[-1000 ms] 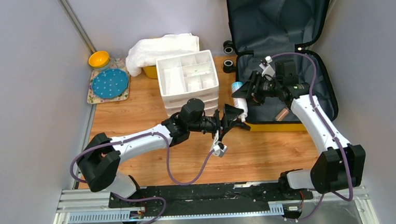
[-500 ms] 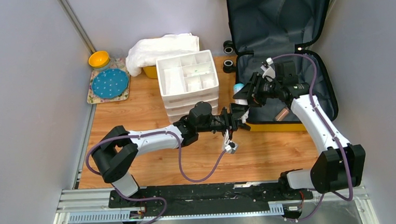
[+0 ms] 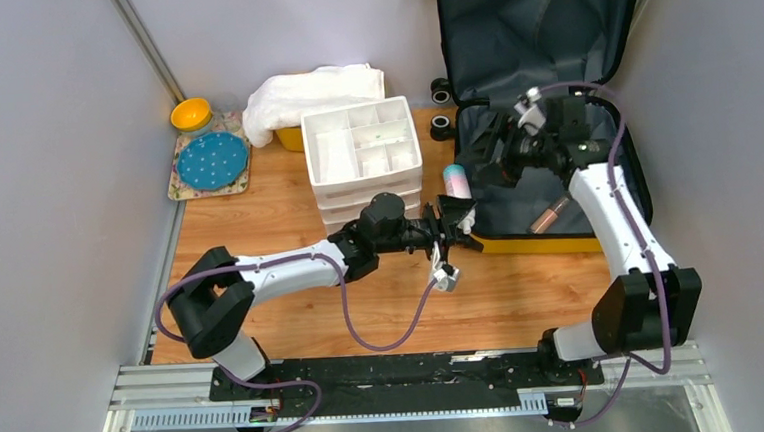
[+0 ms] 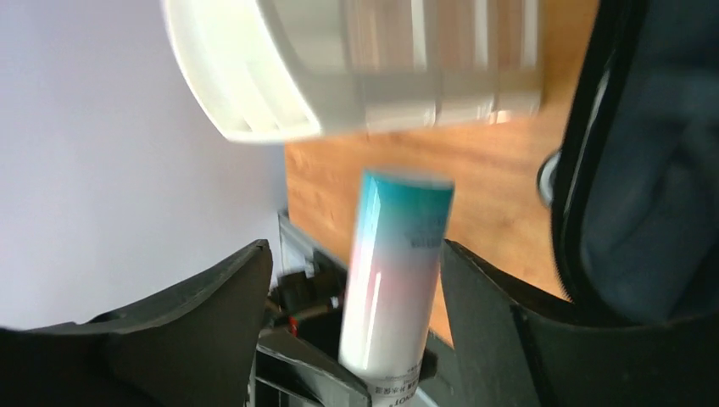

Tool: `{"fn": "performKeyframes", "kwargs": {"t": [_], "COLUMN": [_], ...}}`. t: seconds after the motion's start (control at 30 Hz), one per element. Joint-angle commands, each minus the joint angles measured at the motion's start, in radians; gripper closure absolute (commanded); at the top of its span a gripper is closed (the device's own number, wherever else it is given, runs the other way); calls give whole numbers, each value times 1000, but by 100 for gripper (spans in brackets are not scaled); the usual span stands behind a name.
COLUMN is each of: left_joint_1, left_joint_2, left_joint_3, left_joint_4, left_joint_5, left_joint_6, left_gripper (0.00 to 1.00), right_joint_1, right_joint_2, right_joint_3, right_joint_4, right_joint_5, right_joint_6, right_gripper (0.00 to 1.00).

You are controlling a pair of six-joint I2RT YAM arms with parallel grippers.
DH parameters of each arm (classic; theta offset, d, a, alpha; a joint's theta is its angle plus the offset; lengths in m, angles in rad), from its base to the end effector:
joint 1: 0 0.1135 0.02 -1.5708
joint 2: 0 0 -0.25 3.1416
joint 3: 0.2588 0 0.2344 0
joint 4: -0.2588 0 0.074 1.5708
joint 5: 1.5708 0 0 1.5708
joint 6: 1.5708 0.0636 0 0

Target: Open, take out, and arrange the luggage

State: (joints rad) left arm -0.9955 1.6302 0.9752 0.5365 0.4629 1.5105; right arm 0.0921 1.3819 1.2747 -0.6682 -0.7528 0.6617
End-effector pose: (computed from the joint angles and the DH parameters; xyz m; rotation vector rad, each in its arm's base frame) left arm 0.1835 -0.3352 0.2571 1.6664 0.1866 -0.0029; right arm 0.2855 0.0700 0.3102 0.2899 2.3989 1.2446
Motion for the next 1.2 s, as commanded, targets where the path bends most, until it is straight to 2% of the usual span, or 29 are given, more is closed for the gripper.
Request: {"fn": "performKeyframes", "kwargs": {"t": [0.0, 0.1, 0.13, 0.17, 0.23, 0.27, 0.3, 0.33, 0.37, 0.4, 0.47, 0.67, 0.87, 1.17], "left_joint_1": [-12, -2, 11, 46, 81, 106, 162, 204, 237, 304, 365, 475, 560, 590], "left_joint_2": [-138, -153, -145, -139, -98, -75, -54, -3, 23, 48, 95, 114, 123, 123], "left_joint_3": [121, 284, 386, 440, 602, 661, 722, 847, 909, 963, 1062, 1063, 1004, 883], "left_joint_4": [-154, -305, -343, -433, -505, -585, -627, -665, -738, -766, -797, -747, -719, -653], "left_joint_5": [2, -91, -98, -98, -157, -188, -217, -219, -227, -248, -256, -300, -274, -260], "left_joint_6": [-368, -663, -744, -889, -1025, -1150, -1217, -1289, -1417, -1472, -1577, -1592, -1694, -1662], "left_gripper": [100, 100, 100, 100, 100, 100, 100, 100, 100, 100, 100, 100, 100, 100], "right_joint_1": [-198, -305, -325, -357, -380, -390, -400, -403, -404, -404, -404, -404, -404, -405], "right_joint_2": [54, 101, 111, 126, 132, 135, 132, 128, 120, 114, 94, 75, 54, 37], "right_joint_3": [251, 372, 399, 414, 436, 436, 430, 411, 397, 384, 345, 330, 318, 301], "right_joint_4": [64, 65, 64, 64, 65, 65, 71, 71, 78, 91, 108, 96, 71, 47], "right_joint_5": [-75, -69, -74, -75, -77, -85, -88, -88, -88, -89, -88, -63, -30, -5], "right_joint_6": [-14, -19, -23, -28, -43, -43, -47, -47, -47, -47, -39, -94, -132, -183], "right_gripper": [23, 23, 23, 23, 23, 23, 24, 24, 24, 24, 25, 25, 25, 24]}}
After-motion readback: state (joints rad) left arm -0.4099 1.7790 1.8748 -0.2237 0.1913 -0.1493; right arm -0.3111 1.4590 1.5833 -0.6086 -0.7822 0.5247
